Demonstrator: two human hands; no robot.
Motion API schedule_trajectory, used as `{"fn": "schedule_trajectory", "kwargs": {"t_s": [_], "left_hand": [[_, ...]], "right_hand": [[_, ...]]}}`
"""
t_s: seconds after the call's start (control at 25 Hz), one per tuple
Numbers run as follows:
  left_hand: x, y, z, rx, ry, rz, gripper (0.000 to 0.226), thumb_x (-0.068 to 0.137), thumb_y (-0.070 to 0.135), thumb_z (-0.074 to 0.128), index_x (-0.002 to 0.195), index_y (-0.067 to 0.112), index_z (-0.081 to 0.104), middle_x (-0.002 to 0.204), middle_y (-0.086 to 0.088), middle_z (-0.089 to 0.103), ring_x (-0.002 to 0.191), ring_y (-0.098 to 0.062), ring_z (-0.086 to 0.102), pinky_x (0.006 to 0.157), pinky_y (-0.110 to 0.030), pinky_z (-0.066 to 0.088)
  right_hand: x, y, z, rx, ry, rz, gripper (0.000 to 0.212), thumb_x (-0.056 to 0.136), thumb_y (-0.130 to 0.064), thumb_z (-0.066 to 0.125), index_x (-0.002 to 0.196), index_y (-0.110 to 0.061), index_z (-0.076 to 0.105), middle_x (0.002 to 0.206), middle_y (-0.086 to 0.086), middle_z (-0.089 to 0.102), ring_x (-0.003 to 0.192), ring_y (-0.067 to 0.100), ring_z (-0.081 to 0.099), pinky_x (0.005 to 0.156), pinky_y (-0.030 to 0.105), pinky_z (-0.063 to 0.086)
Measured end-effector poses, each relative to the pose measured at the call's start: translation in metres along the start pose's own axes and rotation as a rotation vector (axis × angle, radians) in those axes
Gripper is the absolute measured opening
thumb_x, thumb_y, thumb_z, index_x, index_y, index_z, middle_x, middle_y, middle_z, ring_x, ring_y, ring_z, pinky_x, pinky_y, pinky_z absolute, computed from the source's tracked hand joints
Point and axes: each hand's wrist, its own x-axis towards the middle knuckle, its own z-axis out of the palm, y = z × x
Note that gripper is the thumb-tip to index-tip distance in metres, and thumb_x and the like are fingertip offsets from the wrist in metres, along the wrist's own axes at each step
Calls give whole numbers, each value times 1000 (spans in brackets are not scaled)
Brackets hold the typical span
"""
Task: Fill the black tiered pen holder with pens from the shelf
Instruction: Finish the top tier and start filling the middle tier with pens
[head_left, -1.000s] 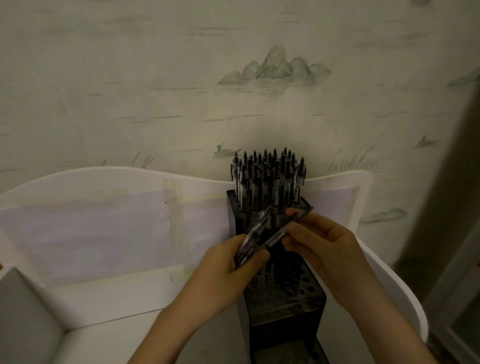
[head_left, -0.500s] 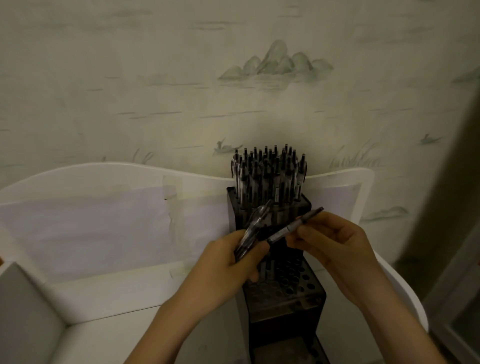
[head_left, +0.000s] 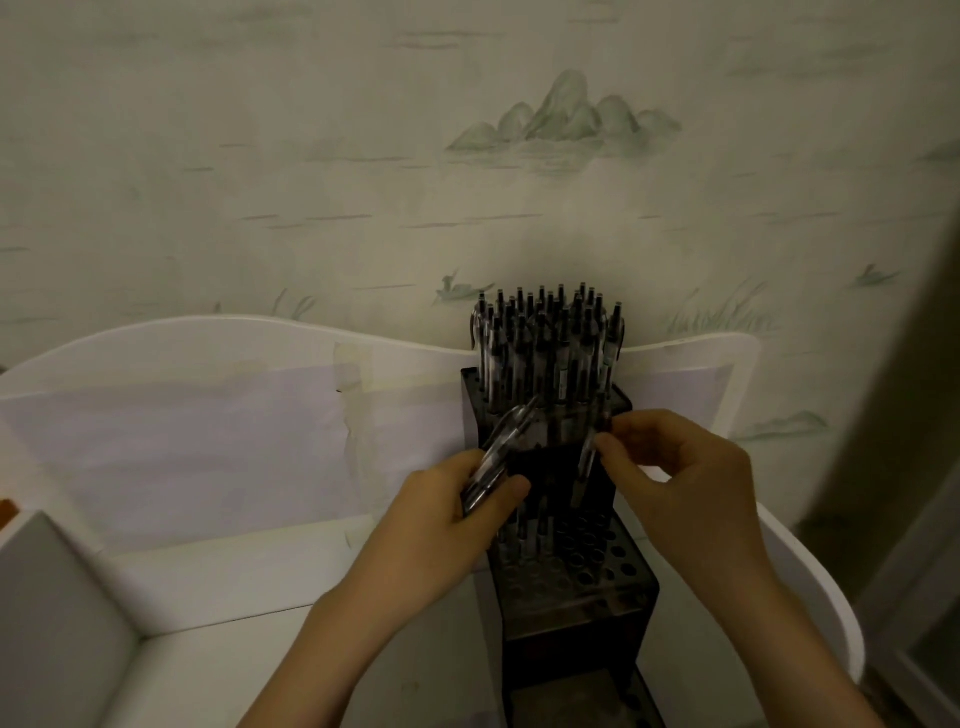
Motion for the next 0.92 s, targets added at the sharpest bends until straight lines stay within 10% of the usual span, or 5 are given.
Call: {"fn": "schedule_trajectory", "kwargs": {"t_s": [0.92], "left_hand": [[-3,3,0,-36,-1,16,39,86,55,53,72,19,53,51,15,47,45,0,41,47,-13,29]], "right_hand": [[-17,43,21,-266,-216,288,15,83,-24,76,96,-19,75,78,-12,69,74,-6,63,63,-2,42]]}}
